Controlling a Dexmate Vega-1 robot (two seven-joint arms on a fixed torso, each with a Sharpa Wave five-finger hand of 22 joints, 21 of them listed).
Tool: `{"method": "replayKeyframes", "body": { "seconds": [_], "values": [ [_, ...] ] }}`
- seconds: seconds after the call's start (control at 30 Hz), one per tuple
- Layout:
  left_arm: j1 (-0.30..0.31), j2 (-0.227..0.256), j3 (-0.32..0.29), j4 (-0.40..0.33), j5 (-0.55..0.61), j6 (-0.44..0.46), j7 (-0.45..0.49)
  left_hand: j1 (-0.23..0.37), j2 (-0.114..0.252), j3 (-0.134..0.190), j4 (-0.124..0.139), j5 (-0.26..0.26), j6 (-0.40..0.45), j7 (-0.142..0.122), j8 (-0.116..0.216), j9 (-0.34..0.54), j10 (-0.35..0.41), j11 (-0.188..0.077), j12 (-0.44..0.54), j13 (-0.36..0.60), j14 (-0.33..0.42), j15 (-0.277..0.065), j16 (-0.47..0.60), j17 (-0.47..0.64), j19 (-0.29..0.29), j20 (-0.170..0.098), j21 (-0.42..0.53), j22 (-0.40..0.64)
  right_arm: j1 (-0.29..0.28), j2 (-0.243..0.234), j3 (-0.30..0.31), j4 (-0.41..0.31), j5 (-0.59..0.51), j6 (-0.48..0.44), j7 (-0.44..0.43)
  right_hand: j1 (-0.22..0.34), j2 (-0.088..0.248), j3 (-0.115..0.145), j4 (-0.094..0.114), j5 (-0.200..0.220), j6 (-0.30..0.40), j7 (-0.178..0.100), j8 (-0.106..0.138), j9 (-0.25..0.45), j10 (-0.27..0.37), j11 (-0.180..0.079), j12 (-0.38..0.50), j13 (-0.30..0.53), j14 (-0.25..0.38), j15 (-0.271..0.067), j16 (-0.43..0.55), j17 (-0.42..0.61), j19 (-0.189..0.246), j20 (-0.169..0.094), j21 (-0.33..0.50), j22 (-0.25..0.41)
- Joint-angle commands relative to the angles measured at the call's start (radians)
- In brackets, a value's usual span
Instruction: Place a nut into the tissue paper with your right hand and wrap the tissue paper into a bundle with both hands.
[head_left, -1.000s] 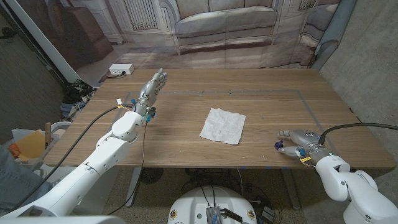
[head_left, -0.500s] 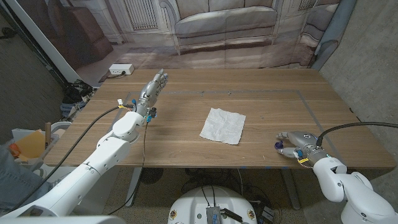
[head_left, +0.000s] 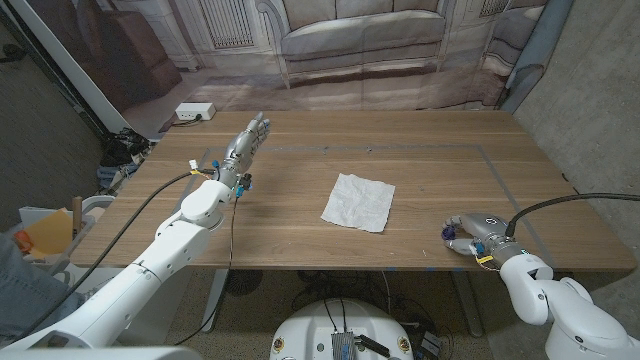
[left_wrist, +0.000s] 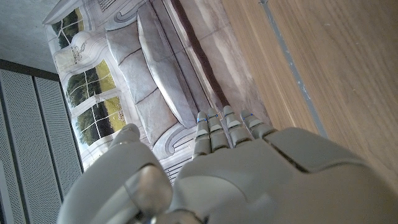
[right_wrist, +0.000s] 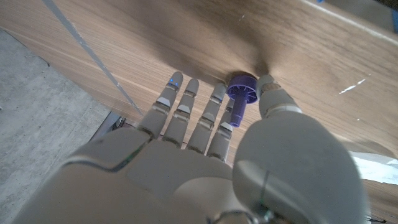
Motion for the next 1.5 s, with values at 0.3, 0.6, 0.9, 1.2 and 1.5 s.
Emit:
{"method": "replayKeyframes", "body": {
  "seconds": [0.3, 0.6, 0.9, 1.2, 1.5],
  "values": [
    [-0.002, -0.001, -0.002, 0.015, -0.009, -0.008, -0.009, 0.002, 0.004, -0.005, 0.001, -0.002, 0.008, -0.001, -0.001, 0.003, 0.001, 0.003, -0.003, 0.006, 0.001, 0.006, -0.002, 0.005, -0.008, 0.000, -0.005, 0.005, 0.079, -0.079, -0.107, 0.005, 0.110, -0.053, -0.133, 0.038, 0.030, 0.024, -0.004, -0.010, 0.127, -0.001, 0.050, 0.018, 0.148, -0.021, 0.055, 0.023, 0.132, -0.151, 0.028, 0.012, 0.061, -0.032, 0.021, 0.005],
    [0.006, 0.005, -0.009, 0.007, -0.010, -0.007, -0.003, 0.003, 0.005, -0.006, 0.001, -0.003, 0.008, 0.000, -0.001, 0.003, 0.003, 0.004, -0.003, 0.006, 0.001, 0.006, -0.001, 0.005, -0.011, 0.001, -0.005, 0.005, 0.091, -0.125, -0.112, -0.018, 0.155, -0.077, -0.179, 0.053, 0.040, 0.026, -0.007, -0.012, 0.150, -0.001, 0.060, 0.021, 0.167, -0.022, 0.061, 0.026, 0.155, -0.155, 0.038, 0.018, 0.072, -0.036, 0.025, 0.005],
    [0.008, 0.004, -0.012, 0.005, -0.011, -0.009, -0.002, 0.003, 0.006, -0.007, 0.001, -0.004, 0.009, -0.001, -0.002, 0.003, 0.000, 0.005, -0.004, 0.006, 0.000, 0.005, -0.001, 0.005, -0.012, 0.001, -0.004, 0.005, 0.082, -0.192, -0.079, -0.073, 0.189, -0.098, -0.220, 0.058, 0.043, 0.025, -0.008, -0.015, 0.157, -0.001, 0.063, 0.023, 0.167, -0.023, 0.060, 0.027, 0.160, -0.157, 0.039, 0.020, 0.071, -0.039, 0.024, 0.005],
    [0.008, 0.002, -0.011, 0.009, -0.013, -0.011, -0.002, 0.004, 0.007, -0.008, 0.001, -0.005, 0.010, -0.001, -0.002, 0.003, 0.000, 0.003, -0.004, 0.006, 0.001, 0.005, -0.001, 0.005, -0.013, 0.000, -0.004, 0.005, 0.079, -0.230, -0.045, -0.105, 0.238, -0.091, -0.245, 0.060, 0.045, 0.024, -0.007, -0.016, 0.161, -0.002, 0.064, 0.023, 0.165, -0.023, 0.059, 0.027, 0.161, -0.155, 0.039, 0.021, 0.070, -0.040, 0.024, 0.006],
    [0.015, 0.005, -0.017, 0.003, -0.012, -0.013, 0.003, 0.004, 0.008, -0.009, 0.001, -0.006, 0.010, 0.000, -0.002, 0.003, 0.003, 0.000, -0.003, 0.006, 0.000, 0.005, -0.001, 0.005, -0.012, 0.000, -0.003, 0.005, 0.127, -0.231, -0.048, -0.098, 0.277, -0.016, -0.259, 0.061, 0.045, 0.022, -0.007, -0.018, 0.163, -0.002, 0.063, 0.021, 0.157, -0.022, 0.055, 0.028, 0.158, -0.154, 0.036, 0.020, 0.069, -0.040, 0.024, 0.006]
  ]
}}
